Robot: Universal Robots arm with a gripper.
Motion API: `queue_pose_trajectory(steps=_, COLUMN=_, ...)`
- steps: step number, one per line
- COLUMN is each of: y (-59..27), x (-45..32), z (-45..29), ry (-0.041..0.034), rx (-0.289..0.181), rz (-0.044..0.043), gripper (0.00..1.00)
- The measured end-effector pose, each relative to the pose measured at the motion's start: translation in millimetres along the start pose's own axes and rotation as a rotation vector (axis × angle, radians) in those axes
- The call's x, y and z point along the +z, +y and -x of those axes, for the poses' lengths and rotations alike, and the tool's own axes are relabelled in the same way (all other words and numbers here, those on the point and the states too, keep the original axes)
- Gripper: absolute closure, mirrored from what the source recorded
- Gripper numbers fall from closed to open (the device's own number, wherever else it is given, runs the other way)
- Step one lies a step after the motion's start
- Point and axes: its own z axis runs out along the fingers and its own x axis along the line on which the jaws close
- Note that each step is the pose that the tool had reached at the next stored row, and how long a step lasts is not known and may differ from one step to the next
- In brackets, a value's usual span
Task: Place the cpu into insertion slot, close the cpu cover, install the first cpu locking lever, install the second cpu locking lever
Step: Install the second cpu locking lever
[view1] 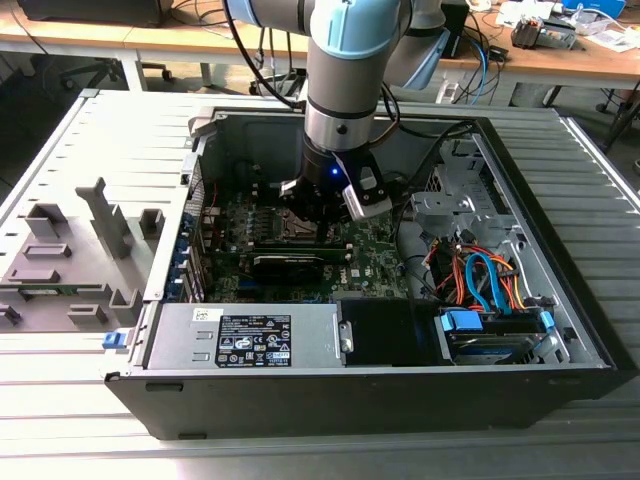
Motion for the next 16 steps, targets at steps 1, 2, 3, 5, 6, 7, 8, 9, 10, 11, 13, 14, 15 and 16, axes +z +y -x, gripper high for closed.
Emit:
queue_pose_trajectory(steps=1, y=0.5, x=0.1, z=-0.1, ry=-0.0001, rx=0.0, rz=0.0002, gripper=0.89)
queue_pose_trajectory(steps=2, y=1.1, x=0.0, z=-0.1, ry=0.0, rx=0.0, rz=0.0, gripper=0.89)
queue_pose_trajectory(steps=3, y=2.5, x=0.0, z=-0.2, ry=0.0, rx=0.0, rz=0.0, gripper=0.89)
queue_pose_trajectory(steps=5, y=4.6, x=0.1, z=-0.2, ry=0.0001, rx=-0.016, rz=-0.0005, gripper=0.89)
queue_pose_trajectory(steps=6, y=4.7, x=0.1, z=-0.1, ry=0.0004, rx=-0.028, rz=-0.0008, gripper=0.89)
queue_pose_trajectory(steps=7, y=4.6, x=0.1, z=-0.2, ry=0.0009, rx=-0.055, rz=-0.0016, gripper=0.89)
queue_pose_trajectory(steps=8, y=4.7, x=0.2, z=-0.2, ry=0.0011, rx=-0.074, rz=-0.0021, gripper=0.89)
queue_pose_trajectory(steps=9, y=4.7, x=0.2, z=-0.2, ry=0.0015, rx=-0.092, rz=-0.0027, gripper=0.89)
queue_pose_trajectory(steps=10, y=4.6, x=0.3, z=-0.3, ry=0.0018, rx=-0.11, rz=-0.0033, gripper=0.89)
queue_pose_trajectory(steps=11, y=4.5, x=0.4, z=-0.3, ry=0.002, rx=-0.119, rz=-0.0035, gripper=0.89)
queue_pose_trajectory(steps=13, y=4.5, x=1.0, z=-0.2, ry=0.0025, rx=-0.157, rz=-0.0044, gripper=0.89)
queue_pose_trajectory(steps=14, y=4.5, x=1.2, z=-0.2, ry=0.0028, rx=-0.175, rz=-0.005, gripper=0.89)
queue_pose_trajectory(steps=15, y=4.5, x=1.3, z=-0.2, ry=0.0032, rx=-0.192, rz=-0.0056, gripper=0.89)
queue_pose_trajectory(steps=16, y=4.5, x=1.4, z=-0.2, ry=0.0034, rx=-0.206, rz=-0.0061, gripper=0.89)
